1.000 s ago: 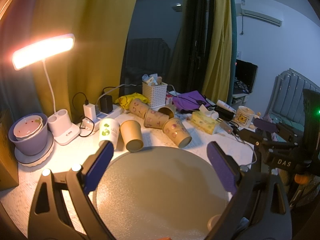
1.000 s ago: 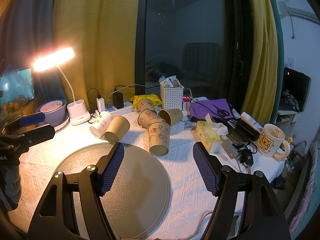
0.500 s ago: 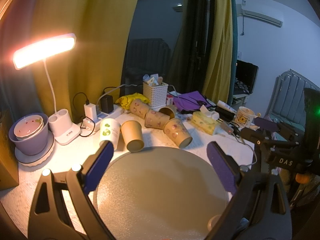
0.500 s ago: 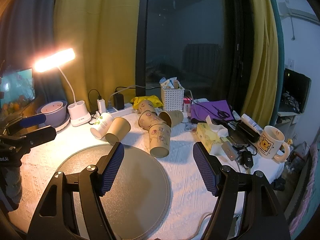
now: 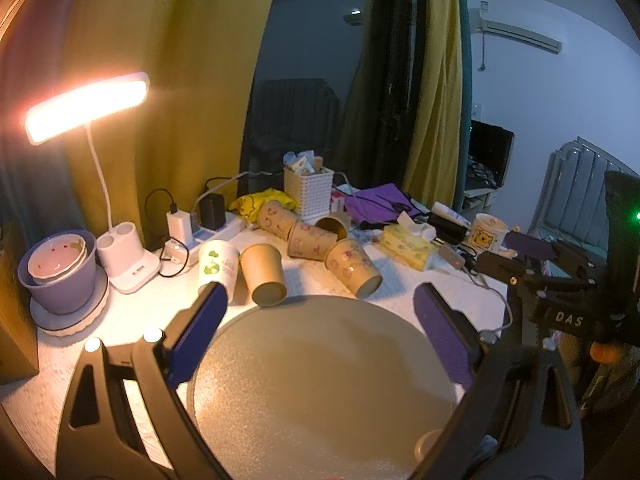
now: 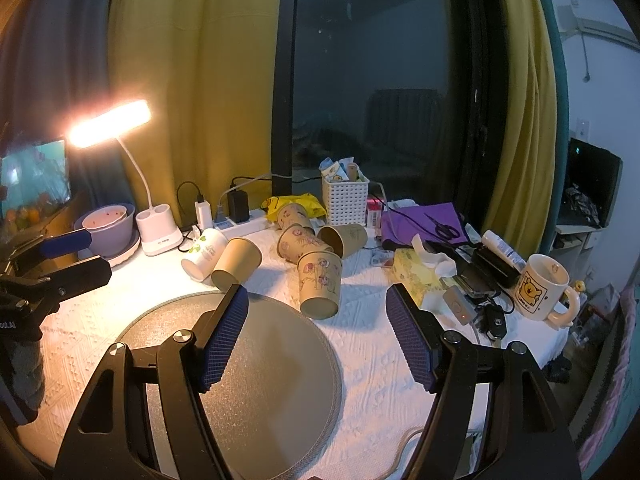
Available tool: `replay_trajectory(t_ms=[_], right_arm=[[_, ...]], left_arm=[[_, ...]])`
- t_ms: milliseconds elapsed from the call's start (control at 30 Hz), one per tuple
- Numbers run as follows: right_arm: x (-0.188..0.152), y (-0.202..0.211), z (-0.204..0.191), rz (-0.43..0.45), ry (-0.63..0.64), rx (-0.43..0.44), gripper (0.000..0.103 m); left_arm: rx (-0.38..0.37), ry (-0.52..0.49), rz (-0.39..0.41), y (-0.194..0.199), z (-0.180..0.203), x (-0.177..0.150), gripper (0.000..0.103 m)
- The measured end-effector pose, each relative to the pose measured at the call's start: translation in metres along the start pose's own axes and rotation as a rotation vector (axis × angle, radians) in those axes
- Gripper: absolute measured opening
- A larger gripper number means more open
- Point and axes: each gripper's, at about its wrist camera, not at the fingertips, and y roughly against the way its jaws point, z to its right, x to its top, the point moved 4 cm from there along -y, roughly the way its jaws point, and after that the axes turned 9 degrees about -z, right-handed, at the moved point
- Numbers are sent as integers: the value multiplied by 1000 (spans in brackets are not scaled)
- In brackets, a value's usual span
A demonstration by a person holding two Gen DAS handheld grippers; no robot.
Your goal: Flip cup upright
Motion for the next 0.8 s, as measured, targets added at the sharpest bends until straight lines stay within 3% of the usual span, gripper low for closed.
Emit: replay_trajectory(t_ms=[800], right_arm=[[10, -19, -2, 4, 6, 42, 75]], left_arm=[[-33, 13, -23, -9, -7, -2, 95]])
